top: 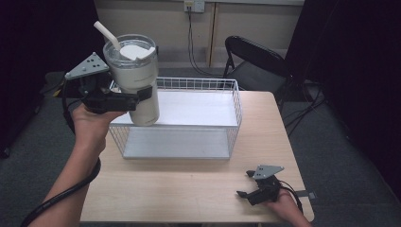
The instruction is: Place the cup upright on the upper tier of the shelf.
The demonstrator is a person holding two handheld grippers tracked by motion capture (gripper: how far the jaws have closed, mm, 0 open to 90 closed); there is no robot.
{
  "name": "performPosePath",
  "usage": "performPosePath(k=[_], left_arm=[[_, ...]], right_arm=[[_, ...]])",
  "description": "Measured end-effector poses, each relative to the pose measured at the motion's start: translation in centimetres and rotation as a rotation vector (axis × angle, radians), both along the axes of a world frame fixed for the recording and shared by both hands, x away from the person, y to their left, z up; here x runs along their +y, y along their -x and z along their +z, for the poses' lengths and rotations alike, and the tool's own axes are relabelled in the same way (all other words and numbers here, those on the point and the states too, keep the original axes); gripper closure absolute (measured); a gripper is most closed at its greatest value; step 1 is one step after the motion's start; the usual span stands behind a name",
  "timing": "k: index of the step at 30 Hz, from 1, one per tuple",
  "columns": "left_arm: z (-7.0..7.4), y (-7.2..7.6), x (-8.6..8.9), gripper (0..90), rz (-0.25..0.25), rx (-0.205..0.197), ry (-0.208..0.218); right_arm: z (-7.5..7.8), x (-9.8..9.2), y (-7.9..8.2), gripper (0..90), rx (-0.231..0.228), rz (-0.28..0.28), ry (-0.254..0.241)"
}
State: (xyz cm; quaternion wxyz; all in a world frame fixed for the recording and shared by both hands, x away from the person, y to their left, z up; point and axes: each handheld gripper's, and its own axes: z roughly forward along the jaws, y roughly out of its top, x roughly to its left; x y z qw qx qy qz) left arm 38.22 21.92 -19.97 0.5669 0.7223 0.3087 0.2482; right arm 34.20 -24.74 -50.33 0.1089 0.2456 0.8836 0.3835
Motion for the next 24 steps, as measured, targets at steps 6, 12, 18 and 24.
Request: performPosePath(k=[6, 12, 18, 24], left_arm=[[-0.1, -0.6, -0.5, 10.0, 0.008, -0.004, -0.003], [-0.4, -1.4, -0.9, 10.0, 0.015, -0.005, -0.01], [-0.7, -2.1, -1.1, 10.0, 0.024, -0.01, -0.006], [-1.1, -2.8, -1.2, 10.0, 0.037, -0.008, -0.007]], right_arm=[[0.0, 0.0, 0.0, 12.2, 0.0, 0.0, 0.0], [0.0, 0.0, 0.0, 12.2, 0.0, -0.002, 0.0], [0.0, 0.0, 0.0, 12.2, 0.0, -0.001, 0.0], [0.0, 0.0, 0.0, 12.2, 0.001, 0.0, 0.0]])
